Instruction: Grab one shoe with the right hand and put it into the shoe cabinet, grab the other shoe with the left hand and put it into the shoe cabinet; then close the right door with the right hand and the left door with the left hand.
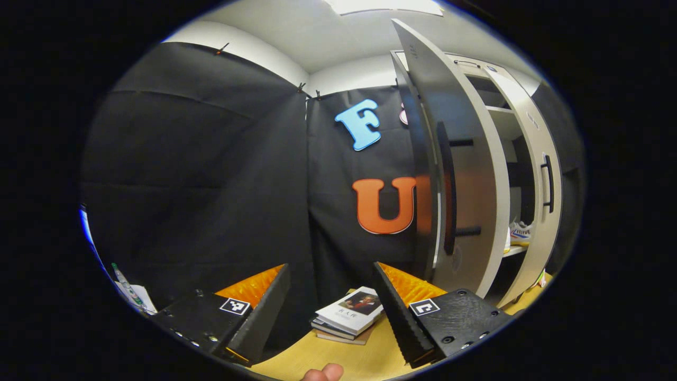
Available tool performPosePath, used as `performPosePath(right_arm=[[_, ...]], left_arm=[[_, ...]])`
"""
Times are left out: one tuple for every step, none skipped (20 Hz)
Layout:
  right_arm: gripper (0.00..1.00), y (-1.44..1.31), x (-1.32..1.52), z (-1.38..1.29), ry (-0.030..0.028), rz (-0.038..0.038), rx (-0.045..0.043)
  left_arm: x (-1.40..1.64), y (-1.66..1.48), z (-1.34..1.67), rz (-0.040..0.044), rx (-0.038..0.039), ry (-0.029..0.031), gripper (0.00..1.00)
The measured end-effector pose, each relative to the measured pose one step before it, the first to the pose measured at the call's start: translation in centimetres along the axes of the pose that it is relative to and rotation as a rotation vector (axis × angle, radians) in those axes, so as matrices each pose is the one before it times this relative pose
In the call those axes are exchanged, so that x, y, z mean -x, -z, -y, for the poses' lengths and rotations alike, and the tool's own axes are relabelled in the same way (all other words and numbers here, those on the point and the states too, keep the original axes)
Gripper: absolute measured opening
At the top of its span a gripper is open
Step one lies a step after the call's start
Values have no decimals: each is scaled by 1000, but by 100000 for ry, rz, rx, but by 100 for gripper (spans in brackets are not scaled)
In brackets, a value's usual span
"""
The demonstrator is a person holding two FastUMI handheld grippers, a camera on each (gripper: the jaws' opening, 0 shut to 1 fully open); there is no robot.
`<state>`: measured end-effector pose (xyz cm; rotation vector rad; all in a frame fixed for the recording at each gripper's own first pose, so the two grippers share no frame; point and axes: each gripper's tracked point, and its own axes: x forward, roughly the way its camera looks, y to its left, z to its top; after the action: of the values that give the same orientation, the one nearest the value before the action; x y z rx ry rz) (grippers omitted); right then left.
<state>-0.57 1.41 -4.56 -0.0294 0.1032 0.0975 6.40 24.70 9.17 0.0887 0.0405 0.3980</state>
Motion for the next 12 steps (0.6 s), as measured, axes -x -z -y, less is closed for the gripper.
performPosePath(right_arm=[[95, 180, -33, 196, 572, -326, -1115], [95, 138, -9, 122, 512, -468, -996], [95, 160, -66, 181, 675, -440, -879], [95, 113, -26, 252, 720, -301, -885], [95, 88, -144, 264, 529, -351, -834], [95, 40, -32, 109, 454, -183, -775], [95, 109, -44, 80, 374, -138, -528], [95, -114, -101, 95, 265, 201, -497], [95, -71, -120, 11, 180, 74, -419], [95, -103, -101, 29, 0, 196, -336], [95, -32, -63, 5, 107, 302, -40], [95, -92, -124, 15, 19, 207, 146]], left_arm=[[-583, -717, 324, 265, 1247, 1423, 93], [-553, -767, 111, 741, 626, 429, 94], [-495, -621, 51, 1153, -116, -259, 94], [-469, -572, 268, 676, -275, 165, 93], [-386, -402, 307, 397, 138, 942, 94], [-361, -393, 337, 241, 459, 1053, 94], [-235, -129, 307, -151, 598, 1199, 94], [-104, -35, 169, -563, 571, 864, 93], [27, 167, 206, -982, 667, 758, 94], [154, 275, 263, -1235, 881, 965, 94], [118, 285, 536, -348, 538, 1902, 94], [100, 133, 233, 55, -548, 43, 94]])
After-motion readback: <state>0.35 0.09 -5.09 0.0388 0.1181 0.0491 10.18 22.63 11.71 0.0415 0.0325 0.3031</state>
